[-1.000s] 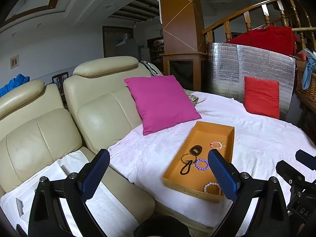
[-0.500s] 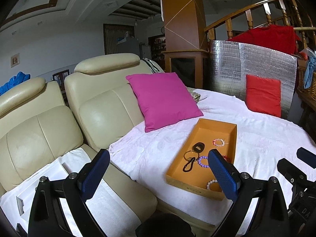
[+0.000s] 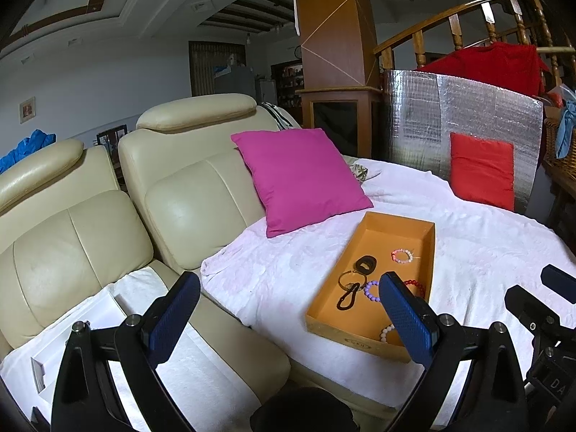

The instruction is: Organize jewelry

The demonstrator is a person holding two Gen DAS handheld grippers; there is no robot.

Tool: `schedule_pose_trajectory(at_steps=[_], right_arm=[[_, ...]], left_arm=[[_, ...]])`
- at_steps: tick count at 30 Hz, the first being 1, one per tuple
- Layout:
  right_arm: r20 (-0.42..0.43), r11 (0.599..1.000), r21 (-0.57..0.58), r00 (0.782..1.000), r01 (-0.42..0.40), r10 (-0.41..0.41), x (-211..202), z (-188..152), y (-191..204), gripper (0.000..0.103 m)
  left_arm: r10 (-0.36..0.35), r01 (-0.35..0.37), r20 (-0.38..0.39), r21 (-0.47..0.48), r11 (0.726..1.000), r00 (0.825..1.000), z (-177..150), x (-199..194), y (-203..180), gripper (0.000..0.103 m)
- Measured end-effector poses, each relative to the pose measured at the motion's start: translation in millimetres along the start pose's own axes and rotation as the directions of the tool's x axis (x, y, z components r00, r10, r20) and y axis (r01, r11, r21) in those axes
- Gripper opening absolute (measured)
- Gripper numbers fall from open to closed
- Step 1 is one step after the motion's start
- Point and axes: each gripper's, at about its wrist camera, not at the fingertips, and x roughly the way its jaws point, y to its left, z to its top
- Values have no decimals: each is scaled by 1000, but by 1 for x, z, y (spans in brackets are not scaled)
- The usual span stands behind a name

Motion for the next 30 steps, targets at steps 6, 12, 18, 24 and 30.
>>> schedule_pose_trajectory(at_steps=[6, 12, 18, 24, 30], right_arm=[[1, 1000, 0, 1000, 0, 0, 0, 0, 0, 70], [1, 1000, 1, 1000, 0, 0, 0, 0, 1, 70], [3, 1000, 2, 1000, 1, -1, 0, 1, 2, 70], [1, 1000, 0, 1000, 1, -1, 0, 1, 3, 70], [-2, 1000, 3, 1000, -2, 2, 2, 0, 3, 70]], left_arm=[[2, -2, -4, 2, 1000, 1000, -1, 1, 0, 99], [2, -2, -7, 7, 1000, 1000, -1, 3, 1, 99], [-1, 1, -10, 6, 1000, 1000, -1, 3, 1, 99], [2, -2, -15, 6, 1000, 1000, -1, 5, 1, 99], [3, -3, -17, 10, 1000, 1000, -2, 7, 1, 99]])
